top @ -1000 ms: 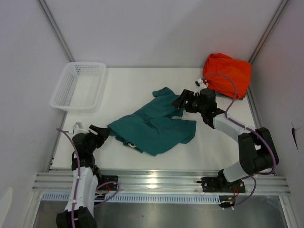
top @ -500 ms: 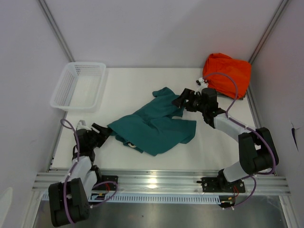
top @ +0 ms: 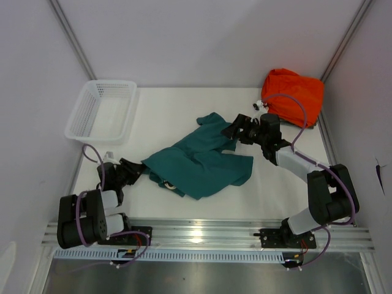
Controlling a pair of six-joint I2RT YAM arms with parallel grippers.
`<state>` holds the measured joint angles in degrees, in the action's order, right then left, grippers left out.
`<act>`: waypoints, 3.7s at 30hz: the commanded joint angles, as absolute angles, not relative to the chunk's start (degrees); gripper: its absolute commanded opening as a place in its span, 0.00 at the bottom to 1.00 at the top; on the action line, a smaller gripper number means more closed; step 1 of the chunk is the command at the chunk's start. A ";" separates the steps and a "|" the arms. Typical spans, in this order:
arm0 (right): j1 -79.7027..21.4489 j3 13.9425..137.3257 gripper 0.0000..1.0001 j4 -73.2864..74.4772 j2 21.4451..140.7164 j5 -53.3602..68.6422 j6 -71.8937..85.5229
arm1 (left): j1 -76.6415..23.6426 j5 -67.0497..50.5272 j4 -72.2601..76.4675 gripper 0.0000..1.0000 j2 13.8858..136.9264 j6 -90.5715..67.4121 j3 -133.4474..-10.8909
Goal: Fold and stack the shorts
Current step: Flatten the shorts out
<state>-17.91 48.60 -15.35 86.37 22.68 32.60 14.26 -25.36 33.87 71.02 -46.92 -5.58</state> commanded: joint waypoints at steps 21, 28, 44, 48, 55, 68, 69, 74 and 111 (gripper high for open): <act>-17.66 95.95 0.80 15.79 117.58 16.36 18.73 | 10.29 -14.51 2.03 0.00 49.49 -37.27 -19.07; -22.50 106.69 0.79 23.55 126.73 8.44 14.59 | 8.79 -13.89 -3.16 0.00 47.29 -37.09 -21.62; -22.16 132.53 0.00 28.66 136.58 4.03 12.47 | 7.38 -12.21 -12.82 0.00 54.11 -33.59 -41.86; -17.50 137.02 0.00 23.13 135.27 10.70 18.18 | 6.24 -12.22 -21.26 0.00 64.41 -29.54 -60.26; -7.22 117.29 0.00 -3.48 122.83 23.81 34.97 | 5.36 -3.96 -33.21 0.00 71.89 -23.21 -87.78; -15.27 50.74 0.00 -29.62 91.69 8.37 32.97 | -4.03 3.33 -36.39 0.00 66.19 -15.47 -73.31; -19.47 48.71 0.00 -28.05 90.63 3.30 32.35 | -5.17 3.95 -36.39 0.00 65.75 -14.77 -72.43; -31.36 39.39 0.00 -21.45 85.97 -6.58 30.85 | -12.30 8.43 -37.79 0.00 64.86 -13.01 -68.82; -28.30 54.18 0.70 0.79 78.81 13.95 22.95 | -12.83 18.47 -42.21 0.99 63.80 -16.26 -74.09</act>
